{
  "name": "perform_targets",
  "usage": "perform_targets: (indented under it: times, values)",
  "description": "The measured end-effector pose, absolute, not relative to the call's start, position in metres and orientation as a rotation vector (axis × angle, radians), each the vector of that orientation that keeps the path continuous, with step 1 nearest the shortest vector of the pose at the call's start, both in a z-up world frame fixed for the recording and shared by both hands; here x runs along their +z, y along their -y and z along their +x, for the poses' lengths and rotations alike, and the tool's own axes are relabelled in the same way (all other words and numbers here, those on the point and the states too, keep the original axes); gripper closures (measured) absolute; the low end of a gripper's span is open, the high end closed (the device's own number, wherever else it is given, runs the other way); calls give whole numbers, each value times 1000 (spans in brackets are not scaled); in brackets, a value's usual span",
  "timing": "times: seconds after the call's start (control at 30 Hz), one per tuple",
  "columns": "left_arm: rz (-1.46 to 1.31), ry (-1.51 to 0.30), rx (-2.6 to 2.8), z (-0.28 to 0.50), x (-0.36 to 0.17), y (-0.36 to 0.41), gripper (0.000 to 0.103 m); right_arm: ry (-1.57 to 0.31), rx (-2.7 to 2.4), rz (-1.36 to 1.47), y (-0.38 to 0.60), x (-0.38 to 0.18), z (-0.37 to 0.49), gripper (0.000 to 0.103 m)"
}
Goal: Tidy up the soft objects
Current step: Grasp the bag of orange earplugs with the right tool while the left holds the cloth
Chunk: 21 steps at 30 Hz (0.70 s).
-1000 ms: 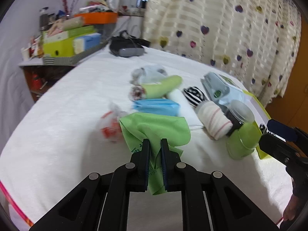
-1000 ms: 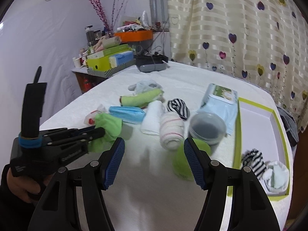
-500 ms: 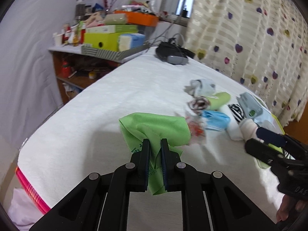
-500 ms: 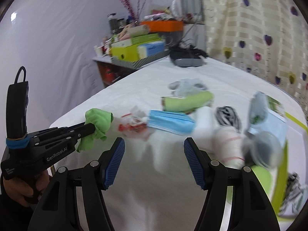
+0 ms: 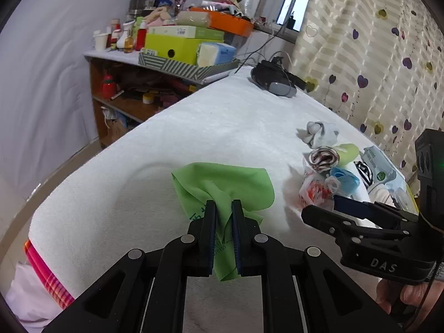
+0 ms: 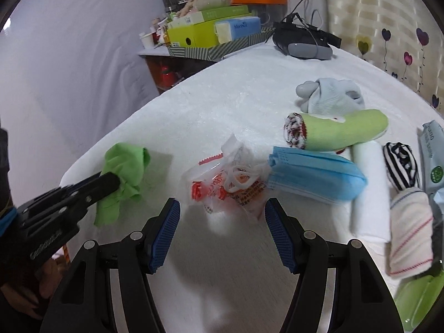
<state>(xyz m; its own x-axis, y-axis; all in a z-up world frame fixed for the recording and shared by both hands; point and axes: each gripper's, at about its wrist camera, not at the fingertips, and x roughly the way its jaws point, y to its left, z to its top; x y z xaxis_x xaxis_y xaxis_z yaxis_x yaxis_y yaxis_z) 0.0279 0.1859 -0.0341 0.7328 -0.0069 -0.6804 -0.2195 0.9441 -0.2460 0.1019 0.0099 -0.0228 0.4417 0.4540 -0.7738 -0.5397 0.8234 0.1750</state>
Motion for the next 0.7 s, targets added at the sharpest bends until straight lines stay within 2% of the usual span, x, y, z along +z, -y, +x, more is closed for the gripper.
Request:
perform_targets:
  times: [0.7]
  values:
    - [-334, -757, 128, 30, -42, -193, 92, -883, 587, -65, -22, -18, 119, 38]
